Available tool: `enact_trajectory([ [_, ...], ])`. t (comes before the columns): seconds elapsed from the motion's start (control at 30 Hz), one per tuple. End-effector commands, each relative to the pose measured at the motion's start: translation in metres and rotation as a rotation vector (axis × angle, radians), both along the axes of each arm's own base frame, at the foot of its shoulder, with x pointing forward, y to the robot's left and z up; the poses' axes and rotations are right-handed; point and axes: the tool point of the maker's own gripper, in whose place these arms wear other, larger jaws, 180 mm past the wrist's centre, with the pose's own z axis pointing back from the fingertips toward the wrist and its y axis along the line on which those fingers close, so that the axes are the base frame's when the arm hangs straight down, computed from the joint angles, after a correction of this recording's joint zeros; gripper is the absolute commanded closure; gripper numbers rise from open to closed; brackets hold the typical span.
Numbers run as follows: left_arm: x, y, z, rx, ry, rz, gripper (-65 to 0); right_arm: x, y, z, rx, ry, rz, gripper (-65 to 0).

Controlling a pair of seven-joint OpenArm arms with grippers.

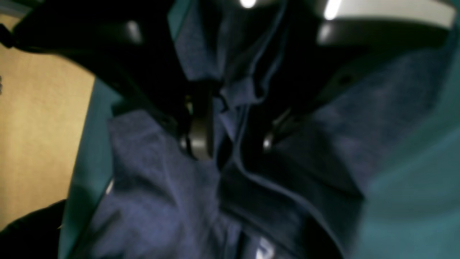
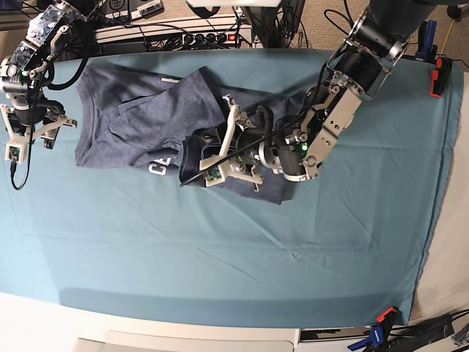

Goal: Fold the T-shirt properly
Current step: 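Lift the hem end with the left gripper and fold it toward the collar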

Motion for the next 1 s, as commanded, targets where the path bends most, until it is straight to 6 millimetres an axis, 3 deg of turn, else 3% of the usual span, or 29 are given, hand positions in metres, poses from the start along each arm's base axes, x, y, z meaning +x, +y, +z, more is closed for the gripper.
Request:
enact_trajectory([
  [0.0,0.01,-0.009,0.029,-0.064,-0.064,-0.012,-20.7,0.007,-0.003,0.015,-0.031,-0.047,0.011,-27.6],
  [0.23,0.024,-0.007,0.055,-0.085,-0.155,-0.002,-20.7,0.006,-0.003,0.015,-0.032,-0.046,0.011,-27.6],
  [0.4,0.055,0.016,0.071,-0.086,-0.216,0.095,-20.0,0.006,-0.003,0.015,-0.032,-0.046,0.011,-27.6],
  [0.47,0.078,0.034,0.078,-0.065,-0.26,0.183,-13.1,0.006,-0.003,0.015,-0.032,-0.046,0.011,-27.6],
  [0.53,0.1,0.057,0.085,-0.036,-0.295,0.287,0.0,0.006,-0.003,0.015,-0.032,-0.046,0.011,-27.6],
  [0.6,0.115,0.081,0.088,-0.015,-0.327,0.362,0.0,0.006,-0.003,0.015,-0.032,-0.046,0.011,-27.6],
  [0.7,0.124,0.118,0.077,0.064,-0.324,0.454,0.0,0.007,-0.003,0.015,-0.032,-0.046,0.011,-27.6],
  [0.8,0.118,0.146,0.056,0.149,-0.299,0.49,0.0,0.007,-0.003,0.015,-0.031,-0.047,0.011,-27.6],
  [0.97,0.093,0.163,0.017,0.206,-0.206,0.514,0.0,0.007,-0.003,0.016,-0.032,-0.051,0.012,-27.6],
])
